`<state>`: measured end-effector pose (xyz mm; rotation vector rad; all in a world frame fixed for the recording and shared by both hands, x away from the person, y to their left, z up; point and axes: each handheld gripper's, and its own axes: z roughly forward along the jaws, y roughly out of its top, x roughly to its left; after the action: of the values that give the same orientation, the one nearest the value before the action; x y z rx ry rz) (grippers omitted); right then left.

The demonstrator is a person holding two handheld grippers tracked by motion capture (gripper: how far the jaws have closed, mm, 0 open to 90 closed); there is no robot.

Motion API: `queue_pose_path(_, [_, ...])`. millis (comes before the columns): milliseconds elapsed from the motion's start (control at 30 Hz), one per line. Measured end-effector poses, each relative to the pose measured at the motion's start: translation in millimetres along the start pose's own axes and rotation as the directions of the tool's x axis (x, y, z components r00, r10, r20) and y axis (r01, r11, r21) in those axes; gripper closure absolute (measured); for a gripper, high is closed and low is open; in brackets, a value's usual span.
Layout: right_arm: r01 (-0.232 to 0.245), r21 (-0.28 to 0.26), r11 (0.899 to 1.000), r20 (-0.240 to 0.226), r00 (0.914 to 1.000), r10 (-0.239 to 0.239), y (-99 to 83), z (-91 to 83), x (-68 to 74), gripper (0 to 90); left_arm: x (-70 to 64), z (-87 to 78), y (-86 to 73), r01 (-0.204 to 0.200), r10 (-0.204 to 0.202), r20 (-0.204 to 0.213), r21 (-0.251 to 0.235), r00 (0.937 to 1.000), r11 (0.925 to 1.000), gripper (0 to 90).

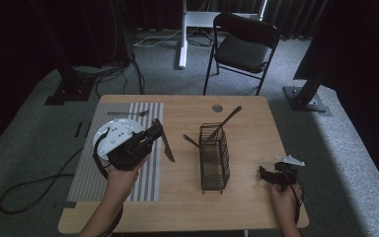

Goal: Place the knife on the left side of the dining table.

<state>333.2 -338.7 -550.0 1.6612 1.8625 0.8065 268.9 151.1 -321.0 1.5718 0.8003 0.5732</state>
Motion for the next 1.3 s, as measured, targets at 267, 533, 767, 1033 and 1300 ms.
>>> queue_pose_path(267, [-0.001, -0.001, 1.0, 0.0, 1.0, 0.001, 0.0, 0.0, 0.1, 11.9, 23.3, -10.0, -25.5, 0.054, -0.053, -0.099, 0.01, 0.9937, 0.9985, 83.8])
queue_pose_path(533, [0.0, -0.001, 1.0, 0.0, 1.0, 0.0, 0.0, 0.1, 0.0, 11.9, 38.1, -9.1, -50.4, 0.087, -0.08, -0.152, 0.041, 0.9851, 0.9953, 83.7])
queue_pose_path(767, [-0.001, 0.0, 1.0, 0.0, 1.0, 0.001, 0.0, 0.0, 0.1, 11.9, 60.4, -6.2, -76.5, 0.16, -0.142, -0.198, 0.075, 0.9699, 0.9844, 83.7])
queue_pose_path(1033, [-0.001, 0.0, 1.0, 0.0, 1.0, 0.001, 0.0, 0.0, 0.1, 11.9, 70.5, -1.3, -89.3, 0.202, -0.184, -0.214, 0.064, 0.9594, 0.9773, 83.8])
queue_pose_path(1300, [-0.001, 0.0, 1.0, 0.0, 1.0, 0.001, 0.0, 0.0, 0.1, 11.9, 75.3, 3.0, -99.1, 0.23, -0.216, -0.21, 0.048, 0.9536, 0.9719, 83.7])
